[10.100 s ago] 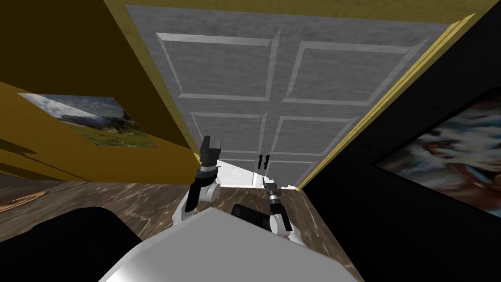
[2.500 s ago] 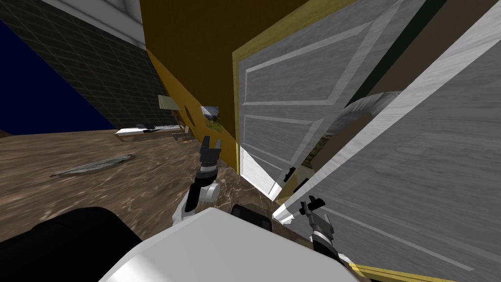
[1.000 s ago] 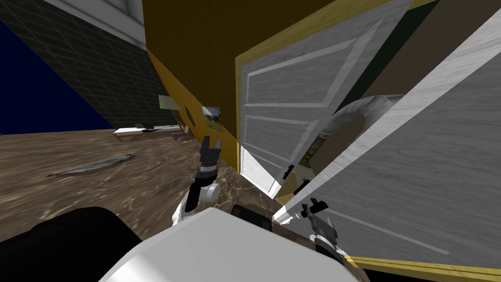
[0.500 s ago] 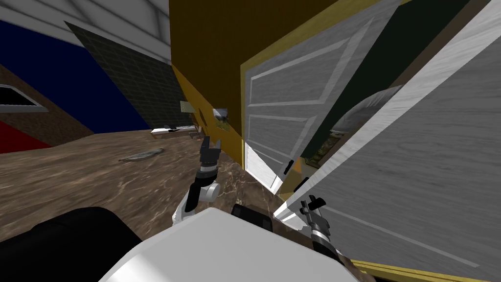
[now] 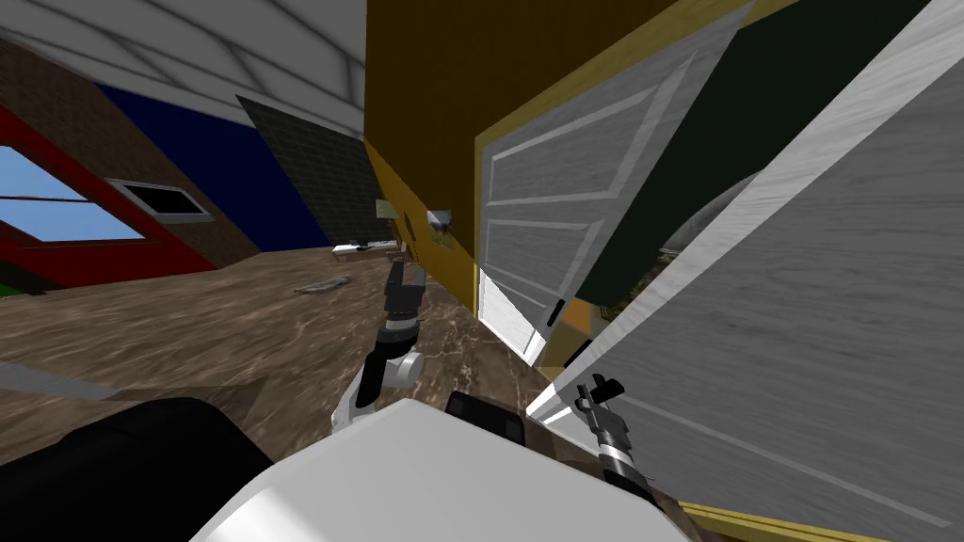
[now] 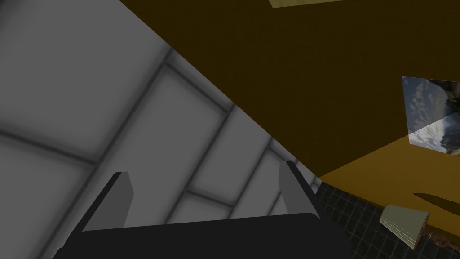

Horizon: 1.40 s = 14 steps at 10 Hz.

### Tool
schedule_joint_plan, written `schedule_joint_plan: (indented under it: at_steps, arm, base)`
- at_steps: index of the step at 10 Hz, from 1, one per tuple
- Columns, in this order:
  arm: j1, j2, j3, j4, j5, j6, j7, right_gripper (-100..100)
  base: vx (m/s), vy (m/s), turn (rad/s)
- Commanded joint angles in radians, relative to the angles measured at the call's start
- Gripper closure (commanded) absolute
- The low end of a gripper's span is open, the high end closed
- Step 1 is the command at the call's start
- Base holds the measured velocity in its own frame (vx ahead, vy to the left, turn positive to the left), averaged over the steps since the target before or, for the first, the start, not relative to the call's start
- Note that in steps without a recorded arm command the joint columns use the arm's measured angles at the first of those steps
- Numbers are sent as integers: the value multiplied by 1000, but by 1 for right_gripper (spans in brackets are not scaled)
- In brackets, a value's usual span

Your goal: Pull the door open

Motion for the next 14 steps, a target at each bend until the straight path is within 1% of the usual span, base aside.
schedule_joint_plan:
  at_steps: [1,4,5,6,8,9,11,14]
  arm:
    - [1,-23,21,-3,14,-15,-29,100]
    - [1,-54,70,-23,45,-37,-77,100]
    - [-3,-43,64,-6,41,-34,-72,100]
    - [4,-57,87,-1,52,-56,-94,100]
    - [9,-72,105,4,60,-78,-113,100]
    - [14,-84,121,8,66,-96,-128,100]
    - [20,-100,141,13,75,-119,-148,100]
    - [28,-123,169,20,87,-153,-176,100]
  base:
    - [-227,-73,178]
    - [-226,-81,179]
    - [-91,-23,40]
    - [-175,-24,156]
    - [-240,-68,140]
    - [-239,-58,169]
    - [-238,-26,135]
    - [-222,-77,121]
